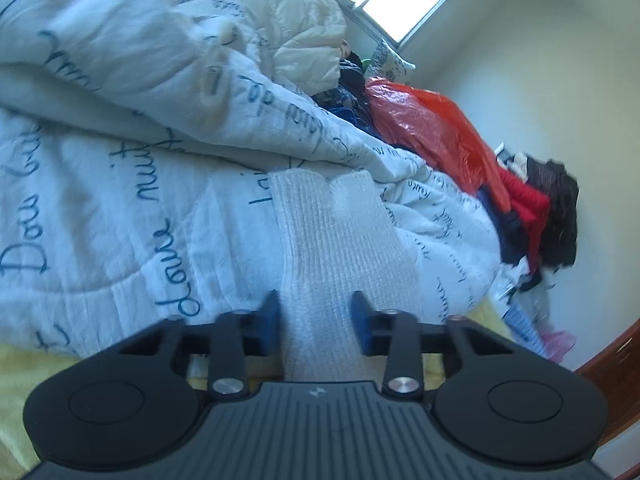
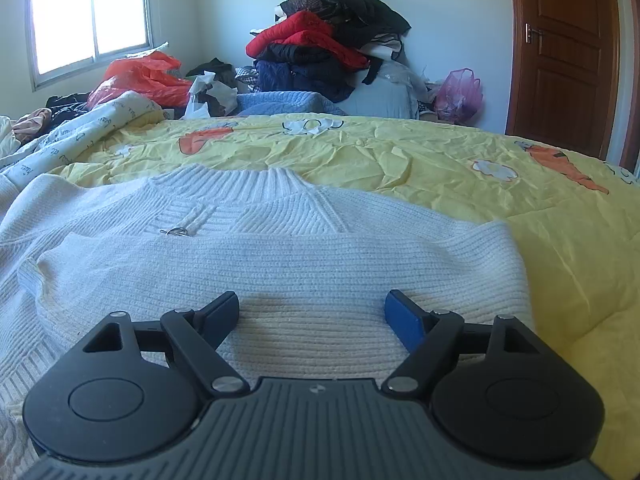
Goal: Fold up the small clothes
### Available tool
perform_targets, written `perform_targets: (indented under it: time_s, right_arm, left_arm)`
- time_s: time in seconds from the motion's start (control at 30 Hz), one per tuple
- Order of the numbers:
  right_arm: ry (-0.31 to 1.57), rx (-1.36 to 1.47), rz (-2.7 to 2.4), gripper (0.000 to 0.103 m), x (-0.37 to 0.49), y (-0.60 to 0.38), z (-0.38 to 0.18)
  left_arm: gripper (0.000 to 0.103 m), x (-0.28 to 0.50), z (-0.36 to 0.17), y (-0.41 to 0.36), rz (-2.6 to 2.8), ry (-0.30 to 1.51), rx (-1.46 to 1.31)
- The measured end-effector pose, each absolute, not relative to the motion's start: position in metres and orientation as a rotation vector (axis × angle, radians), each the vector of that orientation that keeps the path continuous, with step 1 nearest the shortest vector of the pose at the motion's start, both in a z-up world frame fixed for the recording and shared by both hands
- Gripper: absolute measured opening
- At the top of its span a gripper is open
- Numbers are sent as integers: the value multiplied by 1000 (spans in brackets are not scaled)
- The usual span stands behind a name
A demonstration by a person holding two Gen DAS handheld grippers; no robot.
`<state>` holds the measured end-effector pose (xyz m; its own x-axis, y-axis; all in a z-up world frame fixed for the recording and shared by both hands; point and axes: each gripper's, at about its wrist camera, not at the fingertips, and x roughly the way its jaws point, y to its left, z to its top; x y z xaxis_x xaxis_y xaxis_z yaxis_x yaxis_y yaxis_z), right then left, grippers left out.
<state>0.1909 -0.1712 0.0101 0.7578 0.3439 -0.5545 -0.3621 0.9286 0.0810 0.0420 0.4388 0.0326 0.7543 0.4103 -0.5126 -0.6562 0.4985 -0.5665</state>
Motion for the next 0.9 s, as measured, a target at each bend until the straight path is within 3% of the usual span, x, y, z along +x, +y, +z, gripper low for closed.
perform_targets:
  time_s: [0.1, 0.23, 0.4, 0.63, 0.7, 0.9]
  right_arm:
    - [599, -33, 388, 83, 191, -172, 10]
    - [599, -31, 390, 83, 191, -172, 10]
    - [600, -28, 396, 85, 190, -171, 10]
    - [600, -24, 400, 85, 190, -172, 11]
    - [599, -24, 399, 85, 190, -172, 11]
    - [609, -32, 410, 90, 192, -171, 11]
  left_arm:
    - [15, 51, 35, 431, 699, 375, -724]
    - [13, 57, 65, 388, 719, 302, -518]
    - [12, 65, 106, 256, 470, 197, -258]
    - [7, 80, 44, 81, 69, 446, -151]
    - [6, 92, 19, 70, 72, 567, -166]
    - [5, 87, 12, 113, 87, 543, -407]
